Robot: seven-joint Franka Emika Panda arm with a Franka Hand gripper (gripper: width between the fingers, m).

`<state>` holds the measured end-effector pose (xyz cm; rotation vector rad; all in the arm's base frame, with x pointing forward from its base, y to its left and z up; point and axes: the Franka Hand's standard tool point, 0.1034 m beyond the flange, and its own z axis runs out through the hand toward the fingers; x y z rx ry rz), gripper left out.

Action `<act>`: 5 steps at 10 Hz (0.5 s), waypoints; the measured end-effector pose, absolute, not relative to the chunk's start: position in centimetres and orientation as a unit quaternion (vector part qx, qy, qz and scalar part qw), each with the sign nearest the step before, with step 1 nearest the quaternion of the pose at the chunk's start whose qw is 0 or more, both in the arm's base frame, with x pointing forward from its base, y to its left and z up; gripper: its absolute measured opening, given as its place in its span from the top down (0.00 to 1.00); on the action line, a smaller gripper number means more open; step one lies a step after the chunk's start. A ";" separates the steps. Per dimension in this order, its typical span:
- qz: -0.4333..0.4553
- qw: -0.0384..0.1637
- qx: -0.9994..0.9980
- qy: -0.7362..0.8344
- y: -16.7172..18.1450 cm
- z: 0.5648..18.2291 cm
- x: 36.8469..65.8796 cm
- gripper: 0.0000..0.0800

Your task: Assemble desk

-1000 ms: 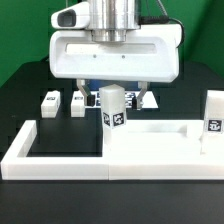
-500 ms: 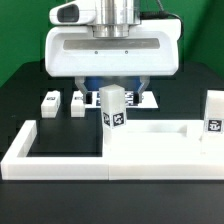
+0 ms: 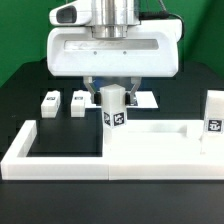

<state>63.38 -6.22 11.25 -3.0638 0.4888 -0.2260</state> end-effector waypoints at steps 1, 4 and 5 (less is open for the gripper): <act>-0.072 0.017 -0.982 0.173 -6.2 11.2 63.4 0.50; -0.053 0.025 -0.956 0.289 -5.9 11.1 63.2 0.50; -0.035 0.032 -0.928 0.370 -5.7 10.9 63.3 0.50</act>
Offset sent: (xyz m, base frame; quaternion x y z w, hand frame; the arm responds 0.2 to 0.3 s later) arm 0.0111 -0.0041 -0.0060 -0.0329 -0.0307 0.2925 0.9552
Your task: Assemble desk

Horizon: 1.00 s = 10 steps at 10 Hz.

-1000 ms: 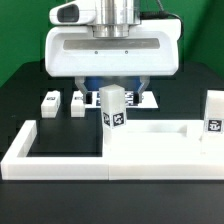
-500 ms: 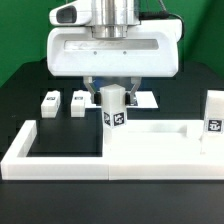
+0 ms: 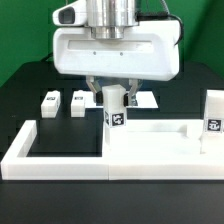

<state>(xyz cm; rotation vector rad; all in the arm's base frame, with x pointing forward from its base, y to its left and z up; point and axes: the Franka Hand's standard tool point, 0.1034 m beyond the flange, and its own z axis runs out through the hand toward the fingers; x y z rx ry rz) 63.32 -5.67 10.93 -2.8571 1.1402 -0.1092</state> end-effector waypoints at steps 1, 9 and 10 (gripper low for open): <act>-0.019 0.037 -0.894 0.445 -5.7 10.8 63.4 0.50; -0.025 0.041 -0.848 0.528 -5.6 10.4 63.8 0.24; -0.035 0.036 -0.882 0.468 -5.4 10.2 63.8 0.24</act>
Offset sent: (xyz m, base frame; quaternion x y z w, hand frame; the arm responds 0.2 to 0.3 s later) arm 0.0166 -0.0015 -0.0007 0.0656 -0.0288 0.3121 0.9473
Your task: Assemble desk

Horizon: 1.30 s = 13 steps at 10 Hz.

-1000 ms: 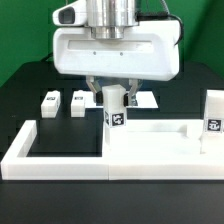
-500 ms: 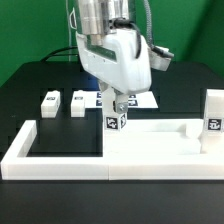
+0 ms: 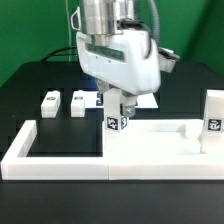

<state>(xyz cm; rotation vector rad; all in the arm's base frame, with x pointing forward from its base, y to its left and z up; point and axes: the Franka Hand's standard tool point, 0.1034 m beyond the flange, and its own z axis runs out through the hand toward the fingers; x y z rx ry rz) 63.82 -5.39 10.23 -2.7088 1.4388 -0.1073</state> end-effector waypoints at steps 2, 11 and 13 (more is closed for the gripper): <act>-0.051 0.029 -0.926 0.372 -5.0 10.1 63.7 0.19; -0.041 0.030 -0.930 0.363 -5.4 10.2 63.7 0.64; -0.025 0.034 -0.896 0.442 -5.5 10.2 63.6 0.64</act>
Offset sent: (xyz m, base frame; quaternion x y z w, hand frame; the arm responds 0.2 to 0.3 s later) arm 0.0000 0.0000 0.0000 0.0000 0.0000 -0.1296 0.9916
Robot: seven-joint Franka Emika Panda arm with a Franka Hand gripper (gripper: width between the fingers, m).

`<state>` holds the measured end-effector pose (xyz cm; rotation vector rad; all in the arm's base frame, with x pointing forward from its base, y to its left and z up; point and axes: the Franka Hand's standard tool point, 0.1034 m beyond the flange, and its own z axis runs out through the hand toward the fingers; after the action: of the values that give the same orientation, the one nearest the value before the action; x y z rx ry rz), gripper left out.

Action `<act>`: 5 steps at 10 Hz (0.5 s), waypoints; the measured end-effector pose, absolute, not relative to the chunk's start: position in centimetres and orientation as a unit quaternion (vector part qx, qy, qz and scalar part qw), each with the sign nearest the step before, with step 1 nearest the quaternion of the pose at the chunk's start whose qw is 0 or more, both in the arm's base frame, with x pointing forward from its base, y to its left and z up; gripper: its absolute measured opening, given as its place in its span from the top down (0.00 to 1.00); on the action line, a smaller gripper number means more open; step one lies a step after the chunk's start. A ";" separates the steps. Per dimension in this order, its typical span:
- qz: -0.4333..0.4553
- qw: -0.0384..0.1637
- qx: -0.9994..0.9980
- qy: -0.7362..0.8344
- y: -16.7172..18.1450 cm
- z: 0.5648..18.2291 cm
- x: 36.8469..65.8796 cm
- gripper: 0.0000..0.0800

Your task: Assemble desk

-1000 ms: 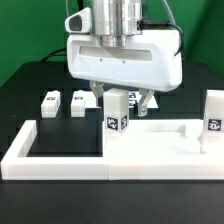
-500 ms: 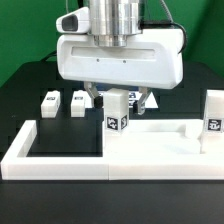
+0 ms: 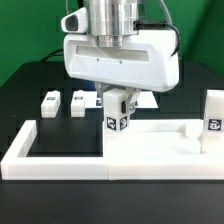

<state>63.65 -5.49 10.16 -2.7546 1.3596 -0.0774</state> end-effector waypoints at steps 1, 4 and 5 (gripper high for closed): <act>-0.015 0.034 -0.862 0.505 -5.4 10.1 63.8 0.64; 0.002 0.054 -0.707 0.705 -5.5 10.0 63.8 0.64; 0.008 0.065 -0.677 0.733 -5.5 10.0 63.8 0.64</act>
Offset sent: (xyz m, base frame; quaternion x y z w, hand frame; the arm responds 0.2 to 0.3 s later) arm 0.0129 0.0055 -0.0044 0.0639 -0.0402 0.4394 0.8951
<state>63.84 -5.48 10.02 -2.0446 2.2113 0.0243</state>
